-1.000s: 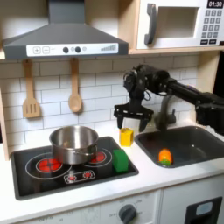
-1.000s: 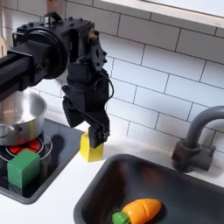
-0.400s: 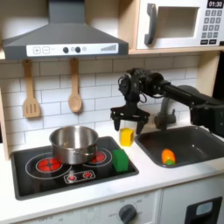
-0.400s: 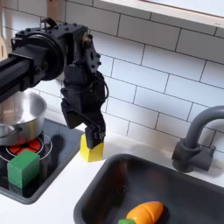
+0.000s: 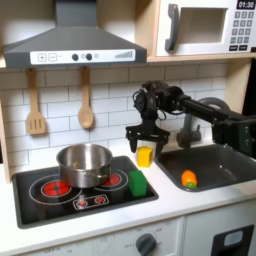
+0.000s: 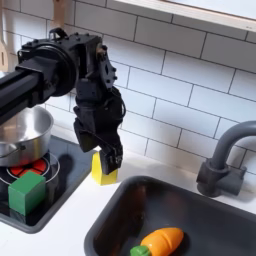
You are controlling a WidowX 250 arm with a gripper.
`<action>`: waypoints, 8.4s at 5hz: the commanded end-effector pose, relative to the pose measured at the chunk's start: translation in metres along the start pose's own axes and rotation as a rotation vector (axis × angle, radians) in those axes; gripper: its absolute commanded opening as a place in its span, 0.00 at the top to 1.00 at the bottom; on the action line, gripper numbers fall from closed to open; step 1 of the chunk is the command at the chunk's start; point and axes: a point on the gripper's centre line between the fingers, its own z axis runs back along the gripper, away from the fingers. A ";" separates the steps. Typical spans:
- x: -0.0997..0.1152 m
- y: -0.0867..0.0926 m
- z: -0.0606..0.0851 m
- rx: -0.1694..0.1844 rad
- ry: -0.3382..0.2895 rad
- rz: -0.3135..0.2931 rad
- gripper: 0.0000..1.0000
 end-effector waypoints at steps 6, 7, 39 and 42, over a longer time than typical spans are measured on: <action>0.007 0.002 -0.030 -0.054 0.016 0.010 1.00; 0.007 0.001 -0.028 -0.052 0.009 0.010 1.00; -0.108 0.111 0.062 0.319 0.002 0.484 1.00; -0.092 0.075 0.081 0.196 -0.038 0.468 1.00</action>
